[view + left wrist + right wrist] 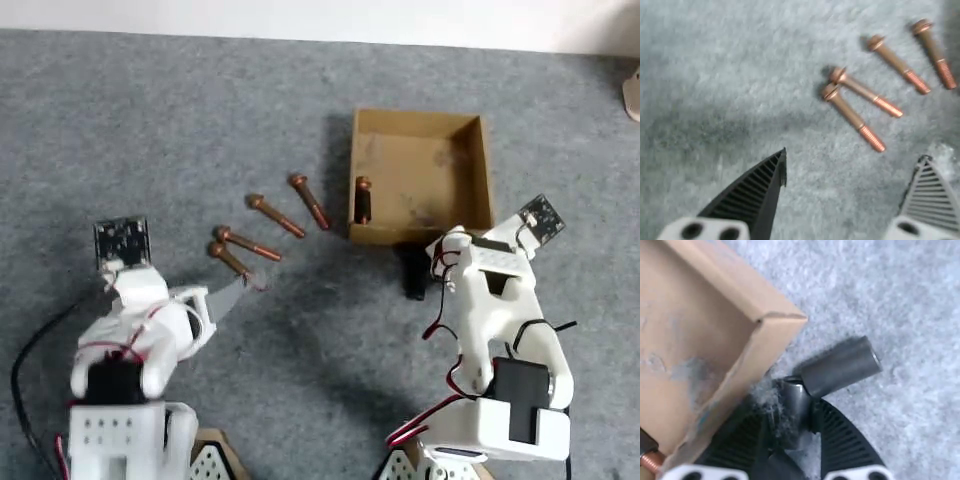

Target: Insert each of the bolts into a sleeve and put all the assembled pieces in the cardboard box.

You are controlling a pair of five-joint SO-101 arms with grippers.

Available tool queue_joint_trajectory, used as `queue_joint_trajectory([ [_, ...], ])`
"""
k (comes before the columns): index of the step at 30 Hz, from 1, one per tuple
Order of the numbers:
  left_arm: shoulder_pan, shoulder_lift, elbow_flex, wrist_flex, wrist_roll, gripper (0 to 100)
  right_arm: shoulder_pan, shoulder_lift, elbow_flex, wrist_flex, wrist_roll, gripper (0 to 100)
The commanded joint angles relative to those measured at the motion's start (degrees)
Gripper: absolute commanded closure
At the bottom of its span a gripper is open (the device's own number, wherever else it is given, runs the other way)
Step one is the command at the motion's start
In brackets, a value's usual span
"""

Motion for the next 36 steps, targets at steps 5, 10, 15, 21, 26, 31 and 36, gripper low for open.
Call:
queue_joint_trajectory([
  [5, -0.84, 21.32, -11.56, -5.45, 2.9, 64, -1.36, -0.31, 0.4, -0.4, 1.49, 99.5],
  [10, 4.0, 31.34, -16.92, -6.51, 2.73, 64, -1.36, -0.22, 0.4, -0.4, 1.49, 99.5],
  [15, 8.13, 32.84, -16.75, -6.51, 2.64, 64, -1.36, -0.04, 0.22, -0.4, 1.49, 99.5],
  [21, 7.96, 33.36, -16.84, -9.76, 8.44, 64, -1.36, -0.04, 0.13, -0.4, 1.49, 99.5],
  [26, 7.16, 33.45, -18.59, -9.41, 21.19, 64, -1.36, -0.04, 0.13, -0.4, 1.49, 99.5],
  [31, 7.34, 33.45, -18.68, -9.49, 27.87, 64, -1.36, -0.04, 0.13, -0.4, 1.49, 99.5],
  [36, 7.16, 33.45, -18.42, -9.41, 34.11, 64, -1.36, -0.04, 0.13, -0.4, 1.49, 99.5],
])
